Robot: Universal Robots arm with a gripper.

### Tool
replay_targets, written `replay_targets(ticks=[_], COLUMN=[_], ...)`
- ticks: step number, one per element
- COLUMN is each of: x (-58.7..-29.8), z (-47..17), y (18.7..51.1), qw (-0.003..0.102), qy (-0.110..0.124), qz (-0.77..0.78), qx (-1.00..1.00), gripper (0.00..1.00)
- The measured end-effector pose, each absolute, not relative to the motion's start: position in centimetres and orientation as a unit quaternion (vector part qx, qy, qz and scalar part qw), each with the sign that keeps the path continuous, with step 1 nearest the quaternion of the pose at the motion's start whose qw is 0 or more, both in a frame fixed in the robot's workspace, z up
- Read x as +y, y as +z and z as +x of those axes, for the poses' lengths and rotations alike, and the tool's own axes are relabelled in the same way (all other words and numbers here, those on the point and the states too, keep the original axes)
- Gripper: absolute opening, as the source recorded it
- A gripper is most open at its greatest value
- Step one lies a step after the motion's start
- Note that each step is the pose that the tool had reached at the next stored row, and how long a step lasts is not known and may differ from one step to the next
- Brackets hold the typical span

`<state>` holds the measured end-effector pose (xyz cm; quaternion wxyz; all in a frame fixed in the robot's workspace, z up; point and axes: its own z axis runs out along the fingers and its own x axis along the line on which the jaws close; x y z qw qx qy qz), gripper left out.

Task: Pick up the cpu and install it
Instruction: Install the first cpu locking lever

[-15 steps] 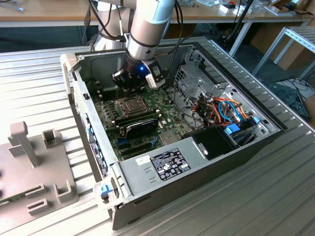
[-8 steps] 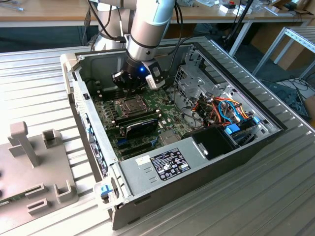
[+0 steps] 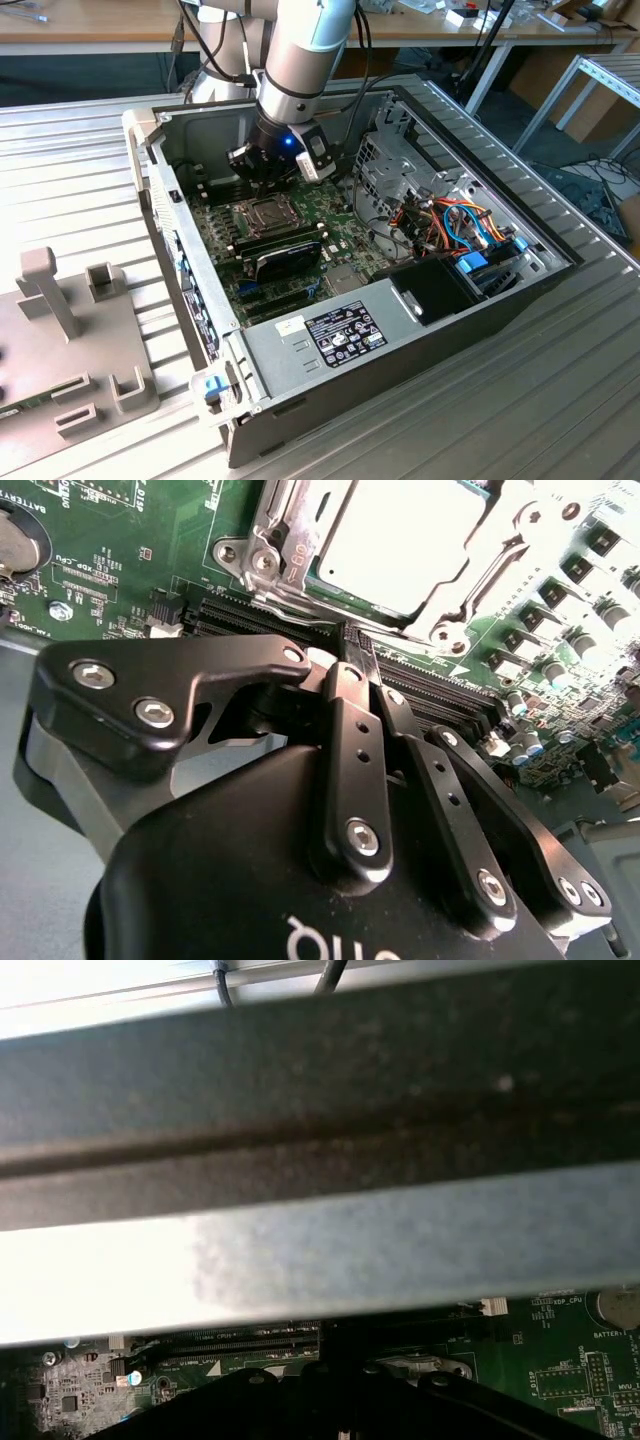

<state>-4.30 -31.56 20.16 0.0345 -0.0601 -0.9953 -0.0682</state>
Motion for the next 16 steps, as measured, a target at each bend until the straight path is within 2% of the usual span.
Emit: replay_targets(ticks=[16], x=[-31.72], z=[-4.28], y=[20.10], qw=[0.035], qy=[-0.068], qz=[-0.060], qx=[-0.995], gripper=[0.11])
